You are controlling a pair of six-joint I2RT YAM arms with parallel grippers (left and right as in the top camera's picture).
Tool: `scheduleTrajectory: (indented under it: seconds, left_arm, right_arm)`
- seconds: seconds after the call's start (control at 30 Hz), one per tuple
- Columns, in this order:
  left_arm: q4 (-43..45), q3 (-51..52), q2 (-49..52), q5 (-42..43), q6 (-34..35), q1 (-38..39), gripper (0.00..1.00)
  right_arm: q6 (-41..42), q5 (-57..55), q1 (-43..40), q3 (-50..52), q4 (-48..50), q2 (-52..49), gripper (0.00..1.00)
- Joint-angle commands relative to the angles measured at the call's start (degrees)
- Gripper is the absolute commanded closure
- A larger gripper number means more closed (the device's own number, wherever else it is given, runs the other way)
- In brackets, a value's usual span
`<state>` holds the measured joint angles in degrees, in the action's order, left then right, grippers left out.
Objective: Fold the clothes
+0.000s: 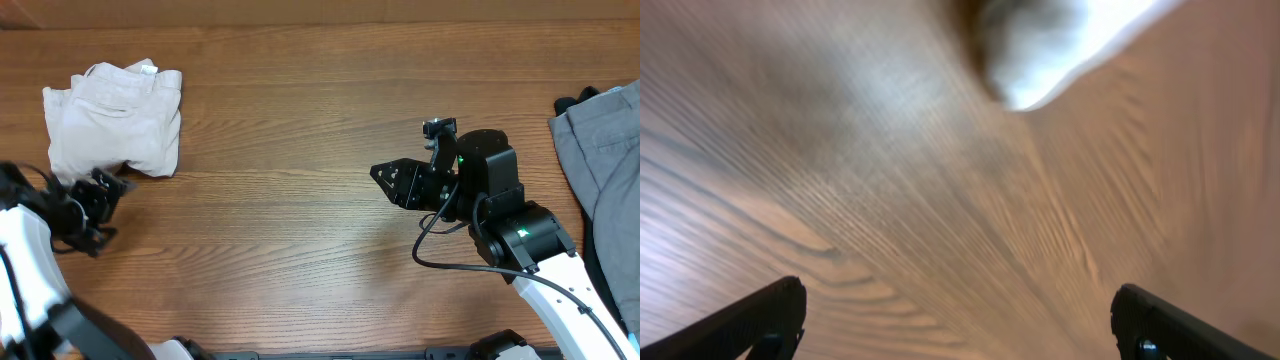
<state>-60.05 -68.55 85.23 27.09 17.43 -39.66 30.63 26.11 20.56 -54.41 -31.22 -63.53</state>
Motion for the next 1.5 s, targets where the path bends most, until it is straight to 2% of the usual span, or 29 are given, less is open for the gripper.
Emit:
scheduleTrajectory:
  seconds: [0.0, 0.13, 0.33, 0.4, 0.43, 0.47, 0.5, 0.73, 0.93, 1.27, 1.47]
  left_arm:
    - [-3.89, -10.25, -10.54, -4.98, -11.89, 5.75, 0.00]
    - [-8.41, -18.84, -17.88, -6.23, -18.67, 15.47, 0.00]
    - [-15.23, -23.58, -25.05, -12.52, -18.73, 29.22, 0.00]
    - [-18.93, -23.54, -26.67, -14.29, -18.71, 32.06, 0.00]
    - [-20.74, -23.52, -27.10, -15.45, -18.64, 32.85, 0.00]
    - [-22.84, -23.52, -27.43, -17.00, -18.53, 33.35, 0.00]
    - [-23.76, -23.52, -27.43, -17.68, -18.56, 33.35, 0.00]
    - [-27.41, -23.21, -26.71, -25.09, -18.62, 33.31, 0.00]
    - [-27.61, -23.19, -26.36, -25.18, -18.64, 33.31, 0.00]
    - [-27.58, -23.19, -26.36, -25.18, -18.64, 33.31, 0.00]
    - [-27.61, -23.19, -26.36, -25.18, -18.64, 33.31, 0.00]
  right_arm:
    - [-9.42, -2.60, 0.00, -0.98, -0.31, 0.48, 0.68]
    - [-14.25, -10.62, 0.00, -7.23, -6.97, 0.48, 0.67]
    - [-21.31, -14.38, -0.07, -19.71, -15.69, 0.48, 0.59]
    - [-21.29, -14.51, -0.07, -22.88, -18.14, 0.48, 0.52]
    - [-21.29, -14.51, -0.07, -24.02, -19.08, 0.50, 0.43]
    - [-21.29, -14.51, -0.07, -24.57, -19.50, 0.52, 0.19]
    - [-21.29, -14.51, -0.07, -24.59, -19.50, 0.55, 0.02]
    - [-21.29, -14.53, -0.07, -24.57, -20.35, -0.33, 0.00]
    - [-21.29, -14.51, -0.07, -24.57, -20.59, -0.70, 0.00]
    - [-21.49, -15.04, -0.11, -24.59, -28.13, -0.57, 0.00]
    - [-21.57, -17.84, -0.87, -25.99, -31.08, 5.22, 0.00]
